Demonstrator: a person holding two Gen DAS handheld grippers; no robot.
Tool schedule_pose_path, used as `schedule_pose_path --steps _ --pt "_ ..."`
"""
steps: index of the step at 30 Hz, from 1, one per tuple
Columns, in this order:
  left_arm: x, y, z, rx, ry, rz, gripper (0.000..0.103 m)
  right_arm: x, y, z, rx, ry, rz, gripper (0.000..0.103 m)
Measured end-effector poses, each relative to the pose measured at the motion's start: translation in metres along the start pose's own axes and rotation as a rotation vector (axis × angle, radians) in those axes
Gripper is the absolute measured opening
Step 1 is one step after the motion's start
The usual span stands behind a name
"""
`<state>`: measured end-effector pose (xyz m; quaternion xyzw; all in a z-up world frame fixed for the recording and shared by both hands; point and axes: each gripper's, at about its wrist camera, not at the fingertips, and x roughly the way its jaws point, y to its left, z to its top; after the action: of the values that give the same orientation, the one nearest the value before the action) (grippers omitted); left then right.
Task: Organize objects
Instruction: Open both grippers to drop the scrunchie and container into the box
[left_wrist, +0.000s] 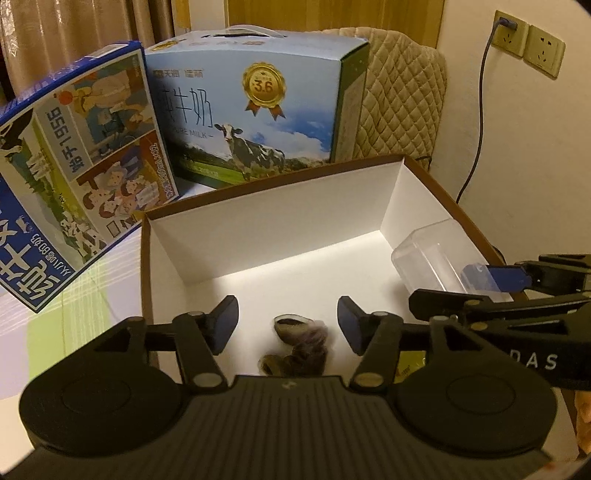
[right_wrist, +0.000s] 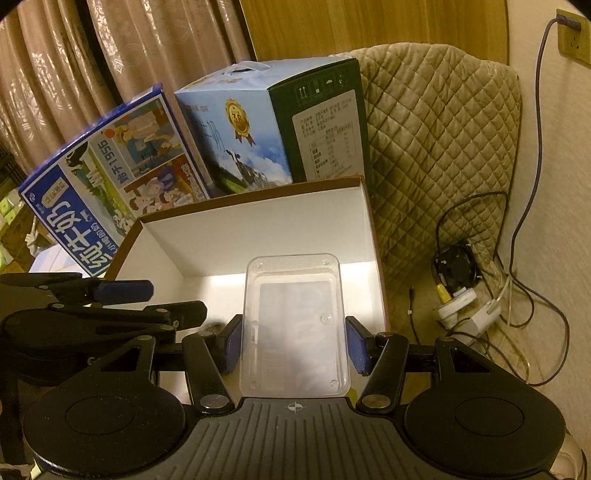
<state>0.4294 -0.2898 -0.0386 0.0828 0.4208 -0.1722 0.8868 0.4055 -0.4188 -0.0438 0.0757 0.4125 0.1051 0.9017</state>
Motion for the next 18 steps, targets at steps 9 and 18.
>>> schedule_pose_path --steps 9,18 --pt "-0.015 0.014 0.003 -0.015 -0.04 0.027 0.062 0.009 0.009 0.005 -0.036 0.005 0.007 0.054" --pt "-0.037 0.039 0.006 -0.059 -0.078 0.062 0.066 0.036 0.024 0.008 -0.124 0.042 -0.037 0.054"
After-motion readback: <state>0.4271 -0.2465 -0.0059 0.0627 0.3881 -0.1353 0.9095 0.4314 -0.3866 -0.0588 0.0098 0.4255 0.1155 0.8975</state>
